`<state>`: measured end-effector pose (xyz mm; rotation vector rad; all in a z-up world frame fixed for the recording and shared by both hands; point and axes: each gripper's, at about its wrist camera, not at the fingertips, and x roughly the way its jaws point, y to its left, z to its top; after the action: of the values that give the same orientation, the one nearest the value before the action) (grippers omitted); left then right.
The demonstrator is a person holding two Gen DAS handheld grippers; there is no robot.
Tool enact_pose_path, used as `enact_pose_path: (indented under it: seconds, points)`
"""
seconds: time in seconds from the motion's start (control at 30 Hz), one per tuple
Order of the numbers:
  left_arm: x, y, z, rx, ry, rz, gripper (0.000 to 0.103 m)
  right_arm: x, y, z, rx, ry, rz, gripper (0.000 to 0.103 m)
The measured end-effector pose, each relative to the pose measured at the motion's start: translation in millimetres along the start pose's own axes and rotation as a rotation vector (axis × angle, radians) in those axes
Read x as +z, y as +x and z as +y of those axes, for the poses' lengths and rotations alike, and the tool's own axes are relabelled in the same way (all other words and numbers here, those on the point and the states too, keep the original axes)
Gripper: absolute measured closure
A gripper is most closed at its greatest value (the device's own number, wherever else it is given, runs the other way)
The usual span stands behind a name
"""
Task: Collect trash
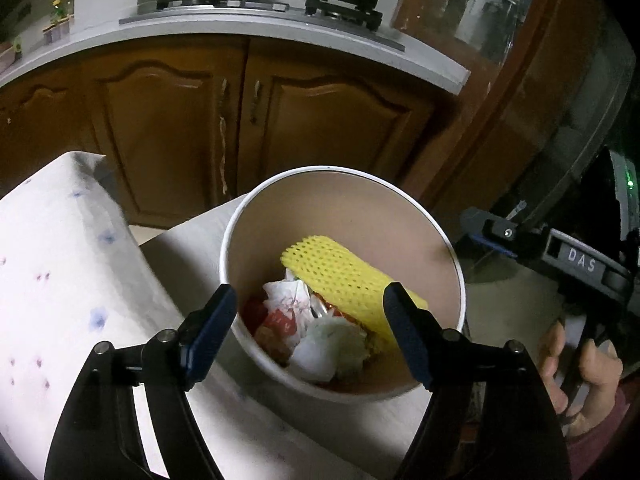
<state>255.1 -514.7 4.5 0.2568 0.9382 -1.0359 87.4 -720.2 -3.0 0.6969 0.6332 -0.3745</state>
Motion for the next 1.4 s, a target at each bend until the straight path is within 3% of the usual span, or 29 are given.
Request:
enact_pose_path:
  seconds: [0.27,0.37,0.63,0.8,1.13,1.23,1.33,1.4]
  points:
    - [-23.0,-46.7,8.0,0.082,-0.029,-0.077,0.018,-8.0,-20.5,5.6,0.06,0.024,-0.047,0.036]
    - [-34.3,-67.9,11.9,0.152,-0.04,-0.116,0.016,-15.0,-26.8,14.3,0.097,0.017,-0.062,0.034]
    - [-72.8,-125.7,22.9,0.293,-0.074,-0.216,0.011,-46.1,-54.0,43.5,0.18,-0.002,-0.119,0.012]
    - [-91.9,-147.7,28.1,0.307,-0.095,-0.237,0.009,-67.8,-65.7,59.9,0.196,-0.018,-0.134,0.011]
    - [-117.7,-180.6,35.8,0.347,-0.111,-0.282,0.009,-101.0,-79.5,88.2,0.16,-0.074,-0.146,0.011]
    - [-126.0,-192.7,37.6,0.368,-0.116,-0.311,0.009,-107.6,-94.8,102.5,0.121,-0.131,-0.211,0.011]
    - [-134.2,-201.4,37.9,0.387,-0.126,-0.339,0.008,-116.0,-112.4,116.8,0.067,-0.187,-0.312,0.0]
    - [-141.2,-205.6,37.8,0.403,-0.129,-0.359,0.005,-125.0,-122.1,124.5,0.027,-0.226,-0.393,0.0]
